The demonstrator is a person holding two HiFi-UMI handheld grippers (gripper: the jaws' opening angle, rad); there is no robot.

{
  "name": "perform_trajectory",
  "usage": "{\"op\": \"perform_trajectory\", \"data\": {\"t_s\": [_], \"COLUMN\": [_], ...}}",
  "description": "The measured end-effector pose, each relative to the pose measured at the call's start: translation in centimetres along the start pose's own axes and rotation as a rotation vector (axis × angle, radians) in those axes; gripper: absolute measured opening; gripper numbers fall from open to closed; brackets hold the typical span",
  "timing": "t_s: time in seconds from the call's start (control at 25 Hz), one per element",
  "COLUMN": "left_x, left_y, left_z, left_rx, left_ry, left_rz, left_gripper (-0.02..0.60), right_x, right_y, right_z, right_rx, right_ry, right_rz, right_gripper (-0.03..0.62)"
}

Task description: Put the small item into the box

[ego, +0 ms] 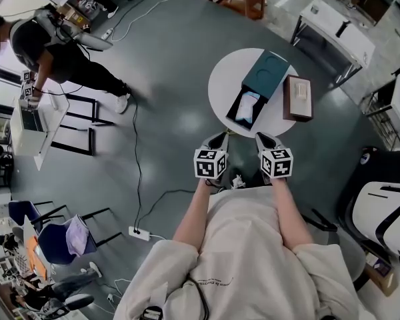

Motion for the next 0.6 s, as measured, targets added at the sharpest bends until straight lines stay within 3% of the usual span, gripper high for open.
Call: {"op": "perform_trajectory", "data": {"t_s": [0.6], "left_x": [-0.43], "left_y": [0.18], "left_z": [0.33], "left_rx": [-0.037], "left_ry": [-0.015], "left_rz": [0.025], "left_gripper": [0.021], "right_x": [-0.04], "right_y": [0.04], "right_z": [0.56], "right_rx": [-0.02], "right_ry": [-0.01], "right_rz": [0.032], "right_gripper": [0.035]}}
Point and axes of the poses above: the fingertips, and each gripper's own axes: z forward along the fingers, x to its right, y out of its underside, the point moved 6 cm from there along -z, backward along the fingers, and after that the axes turned 11 degrees about z, right-handed, at the moved point
